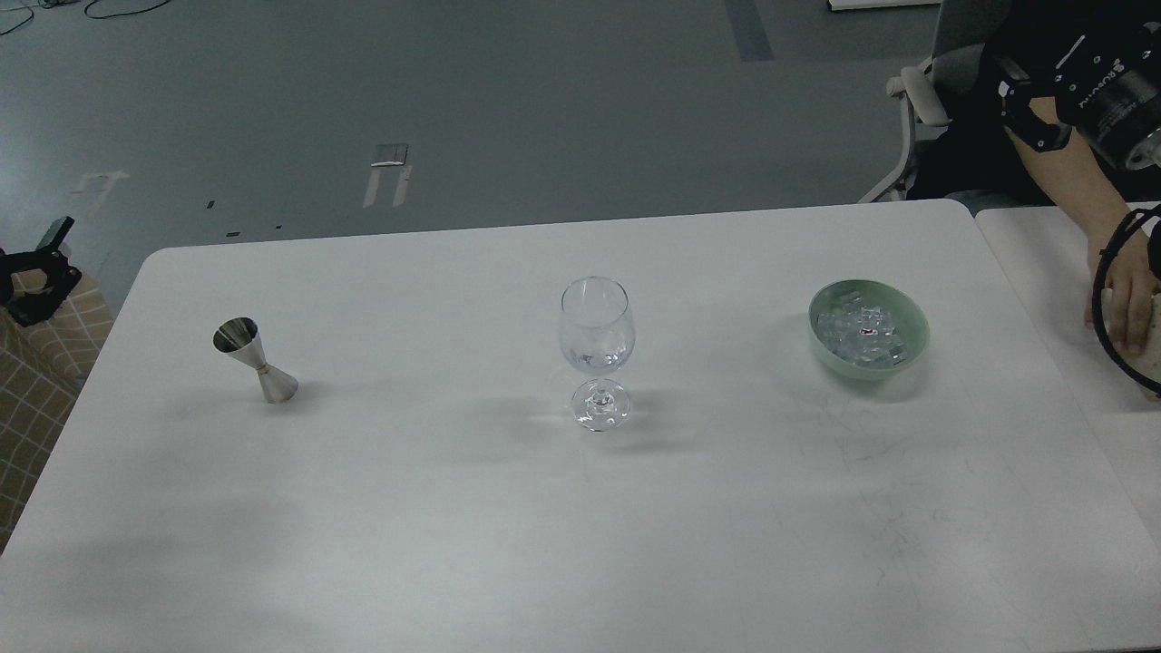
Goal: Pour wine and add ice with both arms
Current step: 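Raise the left gripper up and away from the jigger, then reach the right gripper down into the green ice bowl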
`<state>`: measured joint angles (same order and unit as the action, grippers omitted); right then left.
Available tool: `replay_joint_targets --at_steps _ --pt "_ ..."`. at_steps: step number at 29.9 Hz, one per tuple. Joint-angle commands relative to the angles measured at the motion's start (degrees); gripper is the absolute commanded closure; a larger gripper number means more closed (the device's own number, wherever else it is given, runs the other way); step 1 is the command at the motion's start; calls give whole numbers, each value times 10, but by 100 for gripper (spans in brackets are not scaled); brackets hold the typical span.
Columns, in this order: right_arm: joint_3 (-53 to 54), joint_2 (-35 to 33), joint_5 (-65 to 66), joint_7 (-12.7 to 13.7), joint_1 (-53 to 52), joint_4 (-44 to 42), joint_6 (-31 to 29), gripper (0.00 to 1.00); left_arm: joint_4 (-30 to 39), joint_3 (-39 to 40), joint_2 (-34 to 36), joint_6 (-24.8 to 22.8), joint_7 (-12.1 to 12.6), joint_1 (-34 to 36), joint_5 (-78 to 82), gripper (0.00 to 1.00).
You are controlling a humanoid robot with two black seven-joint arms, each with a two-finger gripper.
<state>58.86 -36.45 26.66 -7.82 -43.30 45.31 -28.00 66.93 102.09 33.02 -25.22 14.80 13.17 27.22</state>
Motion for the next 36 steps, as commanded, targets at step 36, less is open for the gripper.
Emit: replay_joint_targets --at_steps 36 --pt "-102 -224 764 -3 174 371 112 0 29 -163 -177 6 -2 107 162 2"
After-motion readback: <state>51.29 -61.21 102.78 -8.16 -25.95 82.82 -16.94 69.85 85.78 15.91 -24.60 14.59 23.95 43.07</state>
